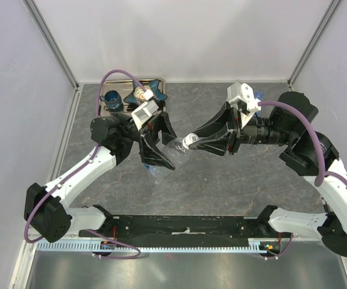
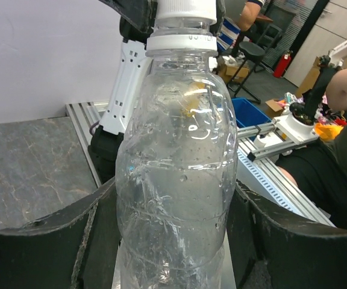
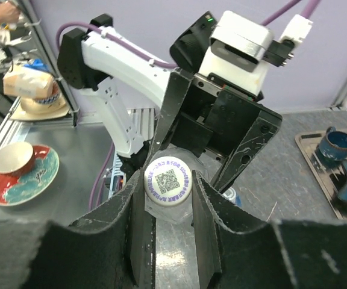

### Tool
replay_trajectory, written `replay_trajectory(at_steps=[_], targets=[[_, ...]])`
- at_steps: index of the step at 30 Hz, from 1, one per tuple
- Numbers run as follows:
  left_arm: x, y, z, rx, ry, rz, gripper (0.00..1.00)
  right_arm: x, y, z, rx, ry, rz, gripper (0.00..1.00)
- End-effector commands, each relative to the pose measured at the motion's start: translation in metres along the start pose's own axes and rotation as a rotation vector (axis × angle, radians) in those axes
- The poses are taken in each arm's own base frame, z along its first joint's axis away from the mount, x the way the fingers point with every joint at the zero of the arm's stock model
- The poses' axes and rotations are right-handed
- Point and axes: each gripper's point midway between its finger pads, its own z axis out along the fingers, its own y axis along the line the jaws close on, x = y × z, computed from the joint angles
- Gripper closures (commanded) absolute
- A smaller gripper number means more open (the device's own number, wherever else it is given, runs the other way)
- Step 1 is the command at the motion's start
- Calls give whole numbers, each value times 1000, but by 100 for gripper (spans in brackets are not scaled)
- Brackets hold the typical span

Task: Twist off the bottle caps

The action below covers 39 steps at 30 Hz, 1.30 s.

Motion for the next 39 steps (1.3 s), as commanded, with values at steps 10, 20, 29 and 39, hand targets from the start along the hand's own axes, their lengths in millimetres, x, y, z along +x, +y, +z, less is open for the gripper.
replay_trajectory(at_steps=[10, 20, 29, 39], targets=[[-7, -3, -1, 1, -15, -3, 46, 34, 38, 1, -279, 72, -17, 100], [-4, 19, -3, -136, -4, 35, 48, -11, -15, -12, 143, -31, 4, 25], [-11, 50, -10, -355, -53, 105, 49, -73, -71, -46, 563, -256, 78, 3], [-20, 120, -67, -1091, -127, 319, 47, -31, -136, -38, 873, -239, 375, 7]])
